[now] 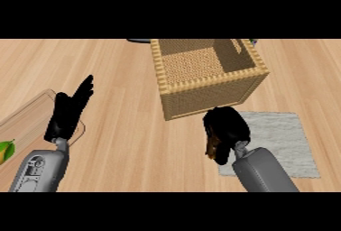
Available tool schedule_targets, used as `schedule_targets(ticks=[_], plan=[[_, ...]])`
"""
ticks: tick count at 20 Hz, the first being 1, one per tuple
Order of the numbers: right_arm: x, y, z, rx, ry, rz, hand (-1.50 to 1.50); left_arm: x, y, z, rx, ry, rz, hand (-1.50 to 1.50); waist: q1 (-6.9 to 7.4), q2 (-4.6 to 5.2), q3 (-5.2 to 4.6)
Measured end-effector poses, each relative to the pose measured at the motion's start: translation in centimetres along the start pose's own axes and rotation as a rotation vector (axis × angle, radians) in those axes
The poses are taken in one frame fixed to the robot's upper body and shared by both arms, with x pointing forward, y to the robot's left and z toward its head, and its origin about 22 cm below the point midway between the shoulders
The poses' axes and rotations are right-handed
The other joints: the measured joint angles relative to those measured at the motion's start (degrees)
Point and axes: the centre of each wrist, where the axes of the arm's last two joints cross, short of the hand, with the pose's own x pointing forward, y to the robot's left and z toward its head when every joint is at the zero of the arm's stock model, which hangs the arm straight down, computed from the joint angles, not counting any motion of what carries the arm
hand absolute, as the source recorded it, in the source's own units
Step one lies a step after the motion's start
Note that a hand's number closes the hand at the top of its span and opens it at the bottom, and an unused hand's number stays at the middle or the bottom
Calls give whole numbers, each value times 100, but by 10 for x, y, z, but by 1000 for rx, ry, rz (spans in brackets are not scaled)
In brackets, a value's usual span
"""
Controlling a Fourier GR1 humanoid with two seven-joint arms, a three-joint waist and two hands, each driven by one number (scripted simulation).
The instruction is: Pick the sweet potato from the placemat and place it in the basket
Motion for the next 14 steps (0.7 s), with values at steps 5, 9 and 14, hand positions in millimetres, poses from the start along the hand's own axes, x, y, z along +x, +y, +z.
schedule_targets(ticks=[5, 9, 14], plan=[[58, -16, -20, -25, 71, 66, 150, 14, -14, -7, -60, -38, -11, 0, 399, 88, 16], [91, -32, -30, -76, 122, 105, 150, 20, -26, -12, -93, -48, -17, 0, 550, 120, 29], [114, -47, -24, -154, 149, -65, 150, 25, -32, -16, -113, -58, -24, 0, 645, 112, 45]])
